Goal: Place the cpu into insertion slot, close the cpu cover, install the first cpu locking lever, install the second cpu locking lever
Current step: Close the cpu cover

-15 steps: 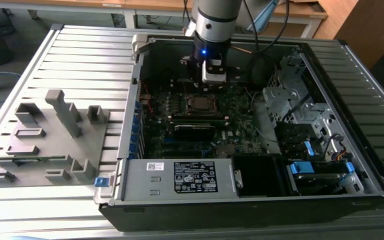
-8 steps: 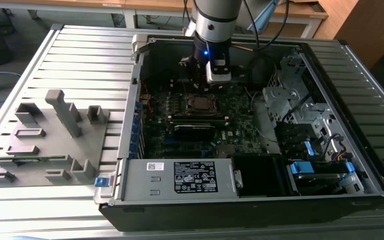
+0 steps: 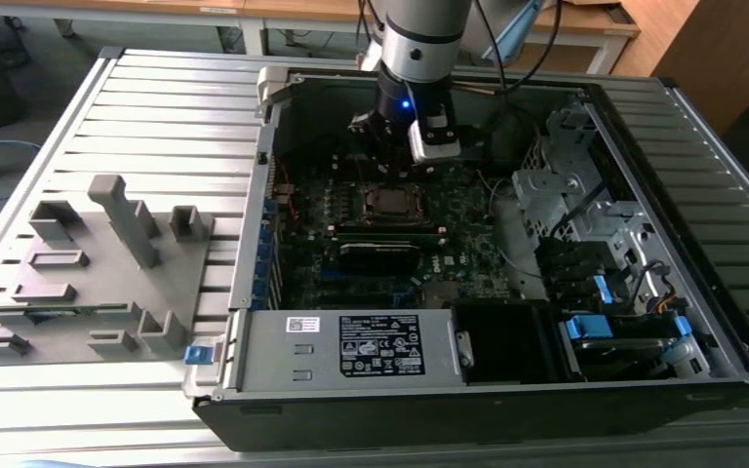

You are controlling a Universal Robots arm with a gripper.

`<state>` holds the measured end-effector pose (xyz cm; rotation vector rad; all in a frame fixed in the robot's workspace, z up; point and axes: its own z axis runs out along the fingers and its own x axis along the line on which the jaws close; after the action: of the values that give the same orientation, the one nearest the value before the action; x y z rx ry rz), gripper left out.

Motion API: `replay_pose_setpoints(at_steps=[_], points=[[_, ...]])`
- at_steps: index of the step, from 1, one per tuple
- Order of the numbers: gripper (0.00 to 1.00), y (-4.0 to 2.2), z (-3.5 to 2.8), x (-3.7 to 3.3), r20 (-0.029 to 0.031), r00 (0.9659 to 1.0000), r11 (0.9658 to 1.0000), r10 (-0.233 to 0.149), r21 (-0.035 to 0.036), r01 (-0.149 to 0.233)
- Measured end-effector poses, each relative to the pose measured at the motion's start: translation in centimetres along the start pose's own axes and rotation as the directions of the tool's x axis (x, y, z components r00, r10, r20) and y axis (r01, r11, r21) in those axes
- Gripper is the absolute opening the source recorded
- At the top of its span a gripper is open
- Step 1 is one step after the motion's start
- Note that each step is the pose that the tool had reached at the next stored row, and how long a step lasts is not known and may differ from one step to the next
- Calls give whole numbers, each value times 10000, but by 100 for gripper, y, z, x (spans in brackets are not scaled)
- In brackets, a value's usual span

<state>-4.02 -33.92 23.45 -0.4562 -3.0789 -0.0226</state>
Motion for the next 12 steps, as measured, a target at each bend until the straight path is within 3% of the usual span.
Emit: replay_pose_setpoints(at_steps=[4, 12], points=[[10, 0, 4, 0, 58, 9999, 10000, -86, -15, 86], [10, 0, 4, 1, 72, 9999, 9999, -121, -19, 121]])
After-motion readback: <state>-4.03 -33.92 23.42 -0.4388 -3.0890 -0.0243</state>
